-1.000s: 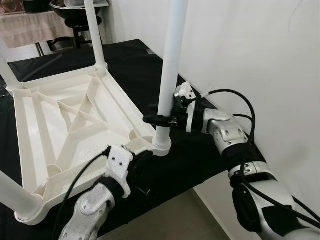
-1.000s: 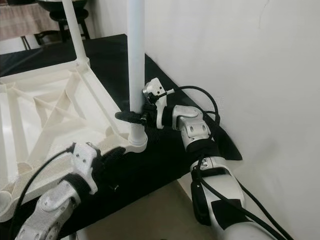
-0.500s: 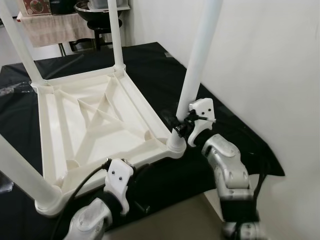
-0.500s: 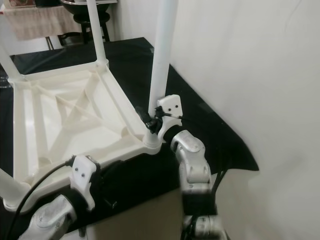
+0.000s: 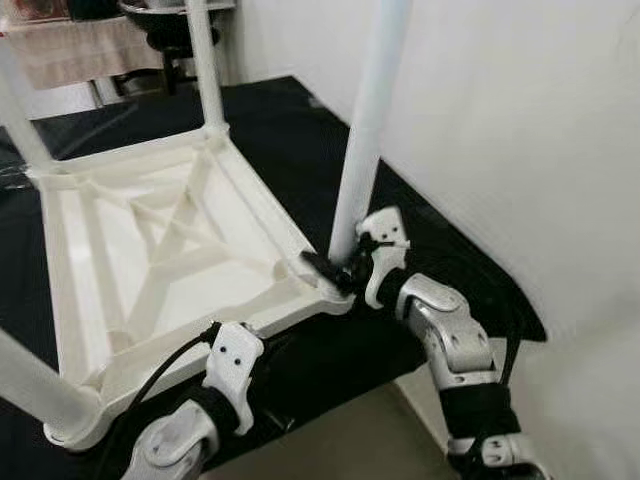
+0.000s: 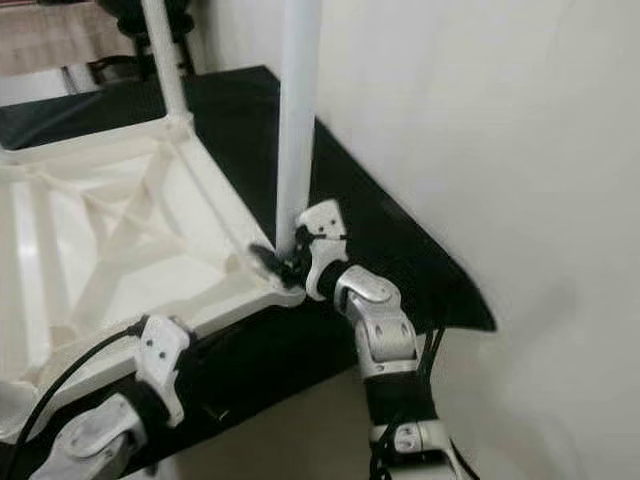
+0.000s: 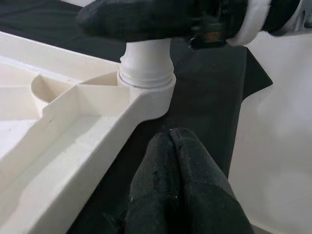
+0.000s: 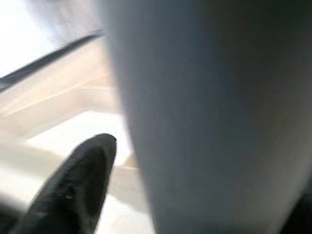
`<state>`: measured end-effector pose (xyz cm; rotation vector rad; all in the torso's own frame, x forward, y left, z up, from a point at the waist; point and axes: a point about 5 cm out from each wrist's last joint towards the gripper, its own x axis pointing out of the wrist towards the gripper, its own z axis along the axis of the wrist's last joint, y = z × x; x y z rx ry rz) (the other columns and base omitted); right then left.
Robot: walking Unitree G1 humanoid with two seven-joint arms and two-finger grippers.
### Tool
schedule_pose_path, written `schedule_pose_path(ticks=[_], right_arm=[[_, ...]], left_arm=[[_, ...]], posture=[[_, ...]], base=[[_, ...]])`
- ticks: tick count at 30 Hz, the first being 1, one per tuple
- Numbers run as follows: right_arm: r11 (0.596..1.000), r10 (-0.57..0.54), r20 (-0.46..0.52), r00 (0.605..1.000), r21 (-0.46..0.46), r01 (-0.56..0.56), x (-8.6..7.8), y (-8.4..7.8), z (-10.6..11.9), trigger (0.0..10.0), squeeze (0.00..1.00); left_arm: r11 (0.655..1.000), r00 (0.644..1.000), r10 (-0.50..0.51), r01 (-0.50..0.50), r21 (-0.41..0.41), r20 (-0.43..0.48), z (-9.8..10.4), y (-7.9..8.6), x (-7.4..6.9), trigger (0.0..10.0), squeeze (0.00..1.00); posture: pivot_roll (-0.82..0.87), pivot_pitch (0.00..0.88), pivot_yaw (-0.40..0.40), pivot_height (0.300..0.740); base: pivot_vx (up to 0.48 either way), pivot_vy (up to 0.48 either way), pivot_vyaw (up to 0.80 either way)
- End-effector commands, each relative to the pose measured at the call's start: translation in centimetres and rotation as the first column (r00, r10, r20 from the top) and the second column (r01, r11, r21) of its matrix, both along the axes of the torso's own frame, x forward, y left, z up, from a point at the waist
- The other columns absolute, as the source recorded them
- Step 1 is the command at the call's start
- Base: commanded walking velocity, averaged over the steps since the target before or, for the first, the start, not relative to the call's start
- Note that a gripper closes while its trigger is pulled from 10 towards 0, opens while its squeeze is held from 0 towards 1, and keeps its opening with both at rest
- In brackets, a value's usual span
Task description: Building children table
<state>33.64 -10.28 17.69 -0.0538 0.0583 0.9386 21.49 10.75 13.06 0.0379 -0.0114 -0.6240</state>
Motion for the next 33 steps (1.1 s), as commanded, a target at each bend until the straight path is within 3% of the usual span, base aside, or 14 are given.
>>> schedule_pose_path(ticks=[1,3,8,9,10,18,25,26,27,29,30,31,32,33], right_arm=[[0.988,0.155,0.036,0.987,-0.027,-0.154,0.4,0.4,0.9,10.0,0.00],[0.970,0.228,0.020,0.973,-0.085,-0.226,1.6,-0.9,1.1,10.0,0.00],[0.974,0.210,-0.010,0.978,-0.089,-0.210,3.0,-2.0,1.6,10.0,0.00],[0.972,0.219,-0.019,0.976,-0.087,-0.220,3.3,-2.3,1.8,4.5,0.00],[0.974,0.214,-0.024,0.976,-0.073,-0.216,3.7,-2.5,2.3,0.0,0.00],[0.983,0.181,-0.001,0.983,-0.018,-0.181,4.2,-2.9,2.8,0.0,0.00],[0.996,0.004,0.003,1.000,-0.091,-0.004,3.2,-4.1,-0.6,0.0,0.00],[0.966,-0.254,-0.057,0.965,-0.069,0.250,2.9,-3.8,-2.5,0.0,0.00],[0.886,-0.463,-0.156,0.872,-0.039,0.463,1.0,-2.8,-4.5,0.0,0.00],[0.886,-0.463,-0.156,0.872,-0.039,0.463,1.0,-2.8,-4.5,0.0,0.00],[0.797,-0.594,-0.235,0.769,-0.041,0.603,-0.6,-2.7,-5.8,0.0,0.00],[0.797,-0.594,-0.235,0.769,-0.041,0.603,-0.6,-2.7,-5.8,0.0,0.00],[0.841,-0.538,-0.169,0.826,-0.031,0.541,-1.4,-0.1,-5.3,0.0,0.00],[0.841,-0.538,-0.169,0.826,-0.031,0.541,-1.4,-0.1,-5.3,0.0,0.00]], left_arm=[[1.000,1.000,-0.004,0.004,0.009,-0.024,-0.6,-0.2,-0.1,10.0,0.00],[1.000,1.000,-0.007,0.007,0.010,-0.023,-0.7,-0.4,0.1,10.0,0.00],[1.000,1.000,-0.007,0.007,0.013,-0.022,-0.8,-0.6,0.2,10.0,0.00],[1.000,1.000,-0.005,0.005,0.013,-0.022,-0.8,-0.6,0.3,10.0,0.00],[1.000,1.000,-0.003,0.004,0.013,-0.022,-0.9,-0.7,0.3,10.0,0.00],[1.000,1.000,-0.003,0.003,0.007,-0.024,-0.9,-0.8,0.3,10.0,0.00],[1.000,1.000,-0.007,0.007,-0.001,-0.025,-0.8,-0.7,0.1,10.0,0.00],[1.000,1.000,-0.009,0.009,-0.006,-0.029,-0.8,-0.5,0.1,10.0,0.00],[1.000,0.999,-0.013,0.012,-0.013,-0.033,-0.7,-0.3,0.0,10.0,0.00],[1.000,0.999,-0.013,0.012,-0.013,-0.033,-0.7,-0.3,0.0,10.0,0.00],[1.000,0.999,-0.016,0.015,-0.019,-0.035,-0.7,-0.2,0.0,10.0,0.00],[1.000,0.999,-0.016,0.015,-0.019,-0.035,-0.7,-0.2,0.0,10.0,0.00],[0.999,0.999,-0.030,0.029,-0.024,-0.043,-0.8,-0.1,0.2,10.0,0.00],[0.999,0.999,-0.030,0.029,-0.024,-0.043,-0.8,-0.1,0.2,10.0,0.00]], posture=[[0.06,0.117,-0.067,0.740],[0.06,0.108,-0.071,0.740],[0.08,0.097,-0.079,0.740],[0.08,0.089,-0.087,0.740],[0.08,0.085,-0.088,0.740],[0.06,0.082,-0.082,0.740],[0.03,0.110,-0.074,0.740],[0.02,0.121,-0.073,0.740],[0.01,0.133,-0.065,0.740],[0.01,0.133,-0.065,0.740],[0.01,0.138,-0.059,0.740],[0.01,0.138,-0.059,0.740],[0.00,0.121,-0.042,0.740],[0.00,0.121,-0.042,0.740]], base=[[0.000,0.000,0.00],[0.000,0.000,0.00],[0.000,0.000,0.00],[0.000,0.000,0.00],[0.000,0.000,0.00],[0.000,0.000,0.00],[0.000,0.000,0.00],[0.000,0.000,0.00],[0.000,0.000,0.00],[0.000,0.000,0.00],[0.000,0.000,0.00],[0.000,0.000,0.00],[0.000,0.000,0.00],[0.000,0.000,0.00]])
